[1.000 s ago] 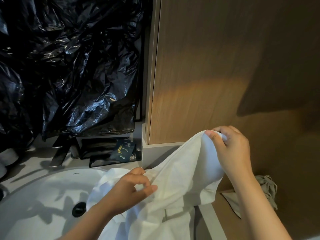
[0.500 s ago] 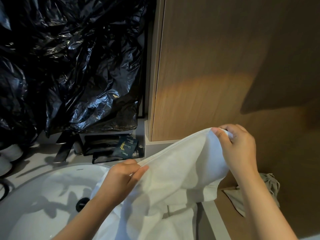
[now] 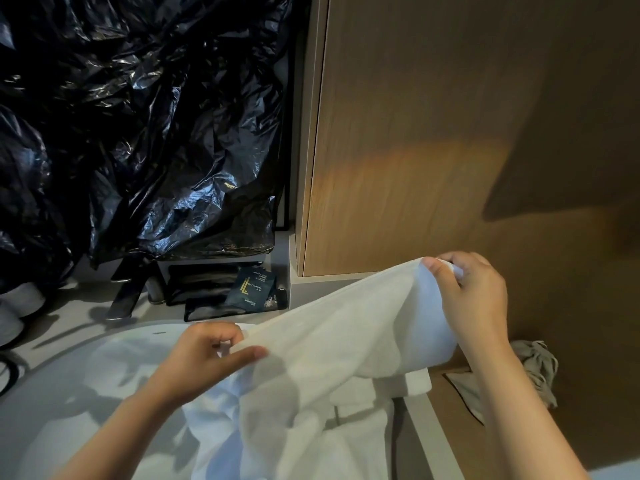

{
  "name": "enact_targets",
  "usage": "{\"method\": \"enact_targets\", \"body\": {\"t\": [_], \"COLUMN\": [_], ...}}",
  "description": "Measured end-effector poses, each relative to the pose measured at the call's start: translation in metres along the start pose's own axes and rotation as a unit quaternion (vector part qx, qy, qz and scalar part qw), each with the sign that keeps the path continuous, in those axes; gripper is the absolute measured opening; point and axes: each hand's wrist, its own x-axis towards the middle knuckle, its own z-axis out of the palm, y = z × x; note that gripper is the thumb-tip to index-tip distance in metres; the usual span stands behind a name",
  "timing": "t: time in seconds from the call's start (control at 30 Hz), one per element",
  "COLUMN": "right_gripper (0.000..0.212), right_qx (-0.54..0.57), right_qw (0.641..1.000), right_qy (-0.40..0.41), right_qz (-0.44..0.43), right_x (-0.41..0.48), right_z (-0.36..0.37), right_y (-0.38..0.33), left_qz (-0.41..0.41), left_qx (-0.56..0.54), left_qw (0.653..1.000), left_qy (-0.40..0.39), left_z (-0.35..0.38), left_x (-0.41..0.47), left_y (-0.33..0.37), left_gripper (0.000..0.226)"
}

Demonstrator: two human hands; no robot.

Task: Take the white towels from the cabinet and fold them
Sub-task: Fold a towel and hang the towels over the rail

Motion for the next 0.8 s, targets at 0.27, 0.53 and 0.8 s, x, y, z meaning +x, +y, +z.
{"method": "enact_targets", "body": {"t": [0.27,0.53,0.8], "right_gripper": [0.009,0.01,0.017], "right_qx": [0.003,0.001,-0.017], "right_qw": [1.0,0.999,0.999], "right_qy": [0.003,0.002,0.0], "right_qz": [0.011,0.047,0.033], "right_x": [0.003,0.002,0.006], "right_z": [0.002,0.001,-0.002], "right_y": [-0.001,0.008,0.011], "left_qz": [-0.004,-0.077,-0.065], "left_qx": [-0.037,-0.199,-0.209], "left_qw": [0.998,0.975,0.964], "left_qy": [0.054,0.062,0.152], "left_z": [-0.007,-0.016,-0.02], "left_x": [0.0,0.001,0.021], "left_y": [-0.003,-0.001,0.019], "left_gripper": [0.057,0.046,0.017]}}
